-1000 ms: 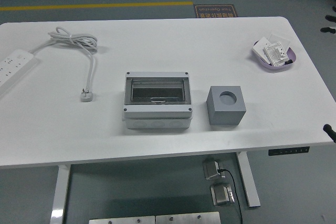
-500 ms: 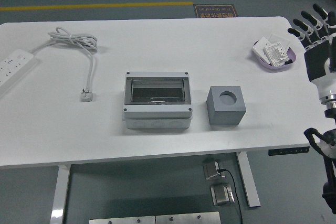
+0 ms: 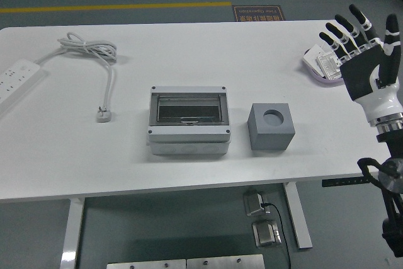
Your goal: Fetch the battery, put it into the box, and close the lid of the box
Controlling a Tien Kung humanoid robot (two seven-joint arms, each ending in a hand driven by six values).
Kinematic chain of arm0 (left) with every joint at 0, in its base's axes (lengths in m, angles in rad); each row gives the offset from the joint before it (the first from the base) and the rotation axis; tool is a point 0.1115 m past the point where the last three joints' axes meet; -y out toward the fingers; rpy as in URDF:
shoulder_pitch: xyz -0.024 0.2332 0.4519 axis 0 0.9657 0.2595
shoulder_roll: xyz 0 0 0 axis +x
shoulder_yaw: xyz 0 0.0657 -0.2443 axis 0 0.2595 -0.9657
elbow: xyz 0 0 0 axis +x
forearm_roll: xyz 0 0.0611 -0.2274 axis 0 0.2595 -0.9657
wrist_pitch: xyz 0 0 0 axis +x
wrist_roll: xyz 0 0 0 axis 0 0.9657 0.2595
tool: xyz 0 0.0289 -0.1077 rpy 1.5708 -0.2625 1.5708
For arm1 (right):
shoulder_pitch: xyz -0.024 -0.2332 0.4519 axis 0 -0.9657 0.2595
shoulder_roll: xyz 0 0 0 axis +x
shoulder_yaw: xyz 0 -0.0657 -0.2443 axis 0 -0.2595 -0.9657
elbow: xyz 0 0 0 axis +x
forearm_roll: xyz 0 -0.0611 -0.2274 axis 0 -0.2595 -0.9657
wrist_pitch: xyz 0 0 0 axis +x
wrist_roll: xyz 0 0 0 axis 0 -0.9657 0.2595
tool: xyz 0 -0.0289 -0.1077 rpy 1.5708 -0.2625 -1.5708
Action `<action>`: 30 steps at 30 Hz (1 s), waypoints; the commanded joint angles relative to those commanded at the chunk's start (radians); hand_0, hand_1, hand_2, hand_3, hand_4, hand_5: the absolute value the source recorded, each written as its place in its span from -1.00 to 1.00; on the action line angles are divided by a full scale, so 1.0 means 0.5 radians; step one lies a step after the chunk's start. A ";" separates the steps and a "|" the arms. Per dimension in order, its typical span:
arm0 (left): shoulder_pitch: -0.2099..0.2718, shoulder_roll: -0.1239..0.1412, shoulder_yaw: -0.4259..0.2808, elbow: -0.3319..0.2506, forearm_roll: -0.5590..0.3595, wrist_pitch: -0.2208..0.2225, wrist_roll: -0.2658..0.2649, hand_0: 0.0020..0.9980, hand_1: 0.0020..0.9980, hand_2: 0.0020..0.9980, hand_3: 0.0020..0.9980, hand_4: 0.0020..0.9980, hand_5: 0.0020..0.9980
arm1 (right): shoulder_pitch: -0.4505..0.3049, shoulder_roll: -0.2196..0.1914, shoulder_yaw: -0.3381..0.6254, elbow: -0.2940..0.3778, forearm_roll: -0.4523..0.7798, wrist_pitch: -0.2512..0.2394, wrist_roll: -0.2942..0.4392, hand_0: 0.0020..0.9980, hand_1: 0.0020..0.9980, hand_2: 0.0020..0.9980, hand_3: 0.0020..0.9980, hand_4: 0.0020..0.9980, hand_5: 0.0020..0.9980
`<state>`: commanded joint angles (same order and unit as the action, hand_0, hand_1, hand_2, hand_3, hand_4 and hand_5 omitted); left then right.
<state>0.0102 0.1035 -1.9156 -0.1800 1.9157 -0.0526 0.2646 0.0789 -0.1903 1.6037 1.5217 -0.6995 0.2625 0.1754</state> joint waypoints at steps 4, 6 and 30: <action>0.004 -0.009 -0.026 0.000 0.024 0.076 -0.032 0.18 0.02 0.16 0.28 0.44 -0.55 | 0.001 -0.005 -0.007 0.018 -0.054 0.033 -0.013 0.63 0.44 0.40 0.73 0.99 0.79; 0.008 -0.010 -0.045 0.000 0.038 0.095 -0.032 0.18 0.04 0.16 0.28 0.44 -0.55 | 0.003 -0.007 -0.010 0.027 -0.072 0.045 -0.019 0.62 0.43 0.55 0.72 1.00 0.84; 0.023 0.003 -0.127 0.000 0.162 0.019 0.083 0.50 0.54 0.52 0.41 0.48 -0.54 | -0.012 0.018 0.103 0.075 -0.302 0.115 -0.124 1.00 0.80 0.82 0.89 1.00 0.82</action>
<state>0.0219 0.1050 -1.9790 -0.1800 1.9966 -0.0429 0.3059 0.0726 -0.1812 1.6549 1.5590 -0.8503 0.3200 0.1133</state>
